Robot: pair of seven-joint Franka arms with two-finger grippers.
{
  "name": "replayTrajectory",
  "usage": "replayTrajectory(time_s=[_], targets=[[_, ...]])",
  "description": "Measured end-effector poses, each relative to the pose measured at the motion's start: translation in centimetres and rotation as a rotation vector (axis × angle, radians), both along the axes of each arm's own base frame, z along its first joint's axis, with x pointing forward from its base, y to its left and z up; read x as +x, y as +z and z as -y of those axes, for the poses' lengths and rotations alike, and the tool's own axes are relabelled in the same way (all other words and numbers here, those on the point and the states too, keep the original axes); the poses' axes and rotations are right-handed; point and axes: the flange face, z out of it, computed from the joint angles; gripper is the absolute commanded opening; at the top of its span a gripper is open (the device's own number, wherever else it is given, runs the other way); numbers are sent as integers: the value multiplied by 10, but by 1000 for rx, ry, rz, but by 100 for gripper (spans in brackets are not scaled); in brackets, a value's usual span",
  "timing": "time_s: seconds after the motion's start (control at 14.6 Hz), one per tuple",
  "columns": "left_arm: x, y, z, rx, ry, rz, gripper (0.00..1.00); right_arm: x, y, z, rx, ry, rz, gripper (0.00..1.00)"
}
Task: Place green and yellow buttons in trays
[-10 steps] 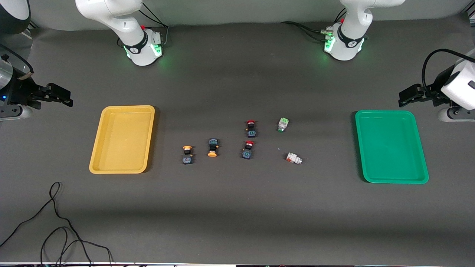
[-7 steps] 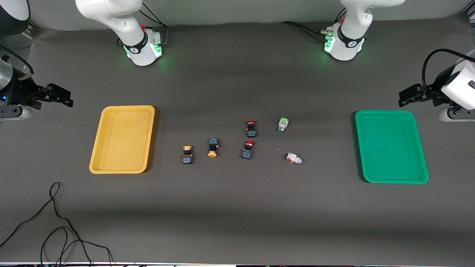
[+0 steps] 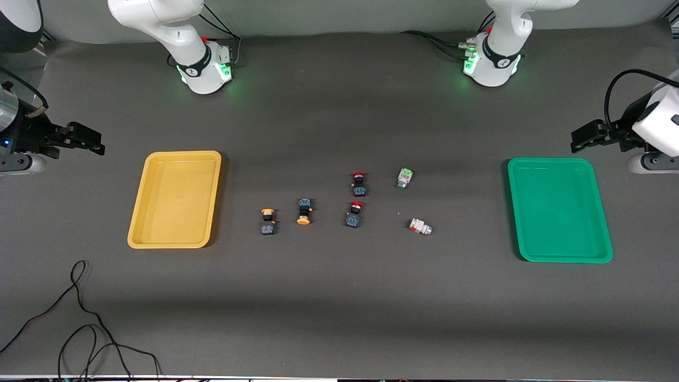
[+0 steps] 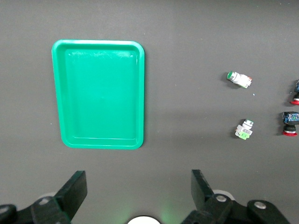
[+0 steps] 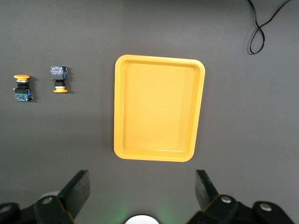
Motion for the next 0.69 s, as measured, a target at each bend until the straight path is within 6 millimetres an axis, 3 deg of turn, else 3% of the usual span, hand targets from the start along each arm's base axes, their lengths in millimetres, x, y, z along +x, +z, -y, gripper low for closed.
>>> replayTrajectory(time_s=[0.69], targets=[[-2, 17, 11, -3, -18, 28, 100, 0, -1, 1, 0, -1, -2, 100]])
